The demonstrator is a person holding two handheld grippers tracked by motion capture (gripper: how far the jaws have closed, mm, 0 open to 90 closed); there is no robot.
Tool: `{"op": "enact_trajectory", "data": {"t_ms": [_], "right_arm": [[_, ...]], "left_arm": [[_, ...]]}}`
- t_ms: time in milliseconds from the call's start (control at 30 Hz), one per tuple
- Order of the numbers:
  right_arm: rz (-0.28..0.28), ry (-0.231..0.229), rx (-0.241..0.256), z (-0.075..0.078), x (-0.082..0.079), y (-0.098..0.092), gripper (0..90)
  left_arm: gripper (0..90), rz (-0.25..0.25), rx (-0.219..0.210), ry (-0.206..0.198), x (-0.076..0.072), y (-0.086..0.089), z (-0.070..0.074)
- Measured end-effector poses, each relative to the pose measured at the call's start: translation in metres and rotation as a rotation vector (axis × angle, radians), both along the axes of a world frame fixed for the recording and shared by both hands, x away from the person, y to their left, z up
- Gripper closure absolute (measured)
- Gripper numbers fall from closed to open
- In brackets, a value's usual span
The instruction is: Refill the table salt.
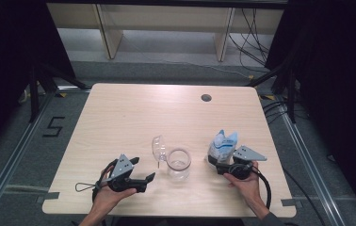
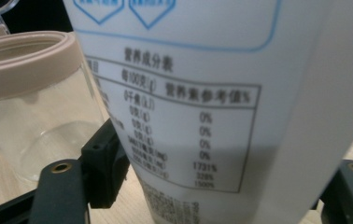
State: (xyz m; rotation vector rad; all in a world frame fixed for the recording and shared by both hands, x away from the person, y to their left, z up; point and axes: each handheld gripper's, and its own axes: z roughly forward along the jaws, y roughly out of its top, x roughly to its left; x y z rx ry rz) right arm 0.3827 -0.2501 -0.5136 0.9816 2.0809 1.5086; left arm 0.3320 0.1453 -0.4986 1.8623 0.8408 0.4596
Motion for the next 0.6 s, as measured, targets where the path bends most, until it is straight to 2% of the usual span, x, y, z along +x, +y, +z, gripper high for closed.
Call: {"op": "enact_trajectory", "data": {"t_ms": [100, 200, 533, 567, 600], "right_arm": [[0.017, -0.018, -0.002, -0.0010, 0.0018, -0.0001, 32.5], [-0.003, -0.031, -0.018, -0.0009, 0.0012, -0.0003, 33.2], [0.009, -0.014, 0.007, -0.0013, 0.0025, 0.0021, 34.8], [0.012, -0.017, 0.005, -0.0014, 0.0029, 0.0026, 35.3], [0.005, -0.009, -0.017, -0.0005, 0.0018, 0.0018, 36.4]], "left_arm": [[16.1, -0.001, 0.001, -0.001, 0.0001, 0.0000, 0.0000], [16.1, -0.001, 0.001, -0.001, 0.0000, 0.0001, -0.0001], [16.1, -0.008, 0.007, -0.001, 0.0008, -0.0013, 0.0002], [16.2, -0.009, 0.007, 0.000, 0.0008, -0.0015, 0.0002], [17.1, -0.014, 0.003, 0.001, 0.0006, -0.0019, 0.0001]]}}
